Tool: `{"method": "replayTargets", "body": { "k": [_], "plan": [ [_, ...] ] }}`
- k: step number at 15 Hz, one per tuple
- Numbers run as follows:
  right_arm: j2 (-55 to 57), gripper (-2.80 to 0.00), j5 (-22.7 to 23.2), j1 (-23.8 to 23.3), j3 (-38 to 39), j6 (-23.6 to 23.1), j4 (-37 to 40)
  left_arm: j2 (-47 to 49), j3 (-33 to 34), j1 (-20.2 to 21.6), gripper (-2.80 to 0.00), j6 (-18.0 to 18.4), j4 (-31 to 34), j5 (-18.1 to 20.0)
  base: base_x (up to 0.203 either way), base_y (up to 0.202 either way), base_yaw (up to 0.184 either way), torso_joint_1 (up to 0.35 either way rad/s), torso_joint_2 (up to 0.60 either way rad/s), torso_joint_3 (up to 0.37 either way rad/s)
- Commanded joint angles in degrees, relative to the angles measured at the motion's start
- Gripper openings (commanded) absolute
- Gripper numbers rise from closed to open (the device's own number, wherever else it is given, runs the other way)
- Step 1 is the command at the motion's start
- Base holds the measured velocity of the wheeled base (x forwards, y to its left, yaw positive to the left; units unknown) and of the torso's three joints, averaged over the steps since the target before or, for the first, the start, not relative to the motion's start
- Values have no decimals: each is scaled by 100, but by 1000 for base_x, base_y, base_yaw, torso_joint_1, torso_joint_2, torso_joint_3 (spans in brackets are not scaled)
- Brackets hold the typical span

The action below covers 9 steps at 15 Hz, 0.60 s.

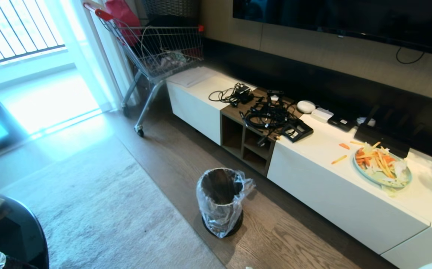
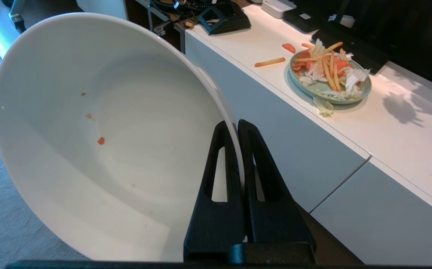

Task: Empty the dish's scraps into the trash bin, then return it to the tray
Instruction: Put the bowl back to the table

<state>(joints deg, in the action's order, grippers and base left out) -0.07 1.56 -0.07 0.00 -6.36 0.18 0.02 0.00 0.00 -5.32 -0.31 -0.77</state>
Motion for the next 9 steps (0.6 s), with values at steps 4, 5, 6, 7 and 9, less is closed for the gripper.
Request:
{"method": "replayTargets", "body": {
  "k": [4, 5, 6, 7, 9],
  "plan": [
    [7, -280, 2, -1, 0, -5, -1, -2, 0, 0, -280, -11, -4, -2, 0, 0, 0, 2, 1, 198],
    [7, -280, 2, -1, 0, -5, -1, -2, 0, 0, -280, -13, -4, -2, 0, 0, 0, 0, 0, 0],
    [7, -280, 2, 6, 0, -5, -1, -2, 0, 0, -280, -13, -4, -2, 0, 0, 0, 0, 0, 0],
    [7, -280, 2, -1, 0, -5, -1, -2, 0, 0, -280, -13, -4, -2, 0, 0, 0, 0, 0, 0],
    [7, -280, 2, -1, 0, -5, -1, -2, 0, 0, -280, -13, -4, -2, 0, 0, 0, 0, 0, 0]
  ]
}}
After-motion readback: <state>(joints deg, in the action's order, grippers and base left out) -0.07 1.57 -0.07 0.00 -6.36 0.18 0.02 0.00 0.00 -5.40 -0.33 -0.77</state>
